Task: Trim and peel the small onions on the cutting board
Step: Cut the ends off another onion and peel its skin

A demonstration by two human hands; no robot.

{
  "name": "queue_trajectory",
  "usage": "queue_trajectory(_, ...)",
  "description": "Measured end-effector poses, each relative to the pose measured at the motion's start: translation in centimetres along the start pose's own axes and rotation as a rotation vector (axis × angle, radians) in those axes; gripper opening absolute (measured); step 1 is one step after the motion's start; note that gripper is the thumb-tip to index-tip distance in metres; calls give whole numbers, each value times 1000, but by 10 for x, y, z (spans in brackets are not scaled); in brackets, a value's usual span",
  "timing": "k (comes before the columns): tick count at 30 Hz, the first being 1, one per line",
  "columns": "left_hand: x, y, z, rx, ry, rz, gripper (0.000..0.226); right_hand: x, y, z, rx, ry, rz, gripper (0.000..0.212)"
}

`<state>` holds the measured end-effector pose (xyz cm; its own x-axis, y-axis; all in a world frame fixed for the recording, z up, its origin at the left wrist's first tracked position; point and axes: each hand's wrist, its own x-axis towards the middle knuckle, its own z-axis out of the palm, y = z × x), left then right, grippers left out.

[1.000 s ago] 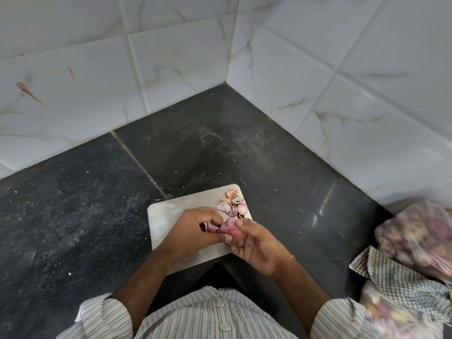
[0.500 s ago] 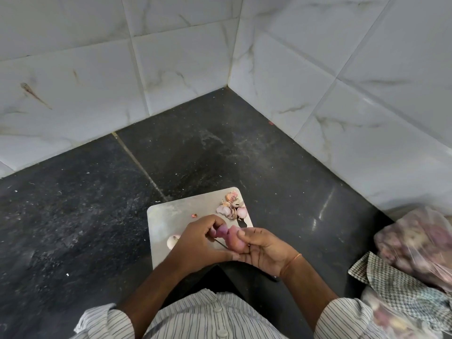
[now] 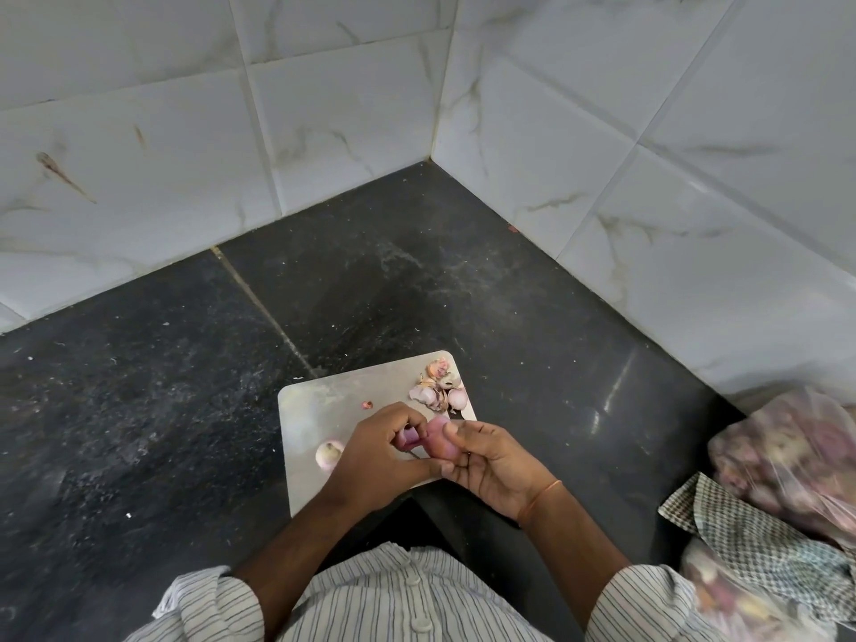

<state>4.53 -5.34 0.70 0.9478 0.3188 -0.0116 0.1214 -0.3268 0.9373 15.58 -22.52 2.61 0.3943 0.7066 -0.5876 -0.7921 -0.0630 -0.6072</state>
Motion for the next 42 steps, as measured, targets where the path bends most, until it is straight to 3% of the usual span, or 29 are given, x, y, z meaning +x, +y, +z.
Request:
queue_trajectory(8, -4, -11, 1, -120, 55, -17, 33, 6, 0, 9, -32, 16, 4, 52)
queue_trajectory(15, -5, -14, 2, -135, 107, 3, 31, 5, -2, 19, 30, 60, 22, 33)
queue_trajectory(21, -3, -11, 0, -78, 136, 22, 28, 8, 2, 21, 128, 86, -2, 34)
queue_trajectory(24, -2, -10, -1, -46, 127, 60, 23, 12, 3, 20, 173, 115, -11, 45)
queue_trajectory(33, 2, -5, -6, 1, 182, 15, 38, 12, 10, 33, 252, 211, -20, 46)
queue_trajectory(37, 3, -1, -12, -24, 119, -83, 40, 10, 9, 28, 180, 181, 19, 42)
queue_trajectory(40, 4, 0, -18, -181, 23, -152, 34, 6, -1, 20, 73, 95, 63, 34)
queue_trajectory(42, 4, 0, -23, -266, 2, -209, 31, 5, -8, 17, -20, 52, 92, 39)
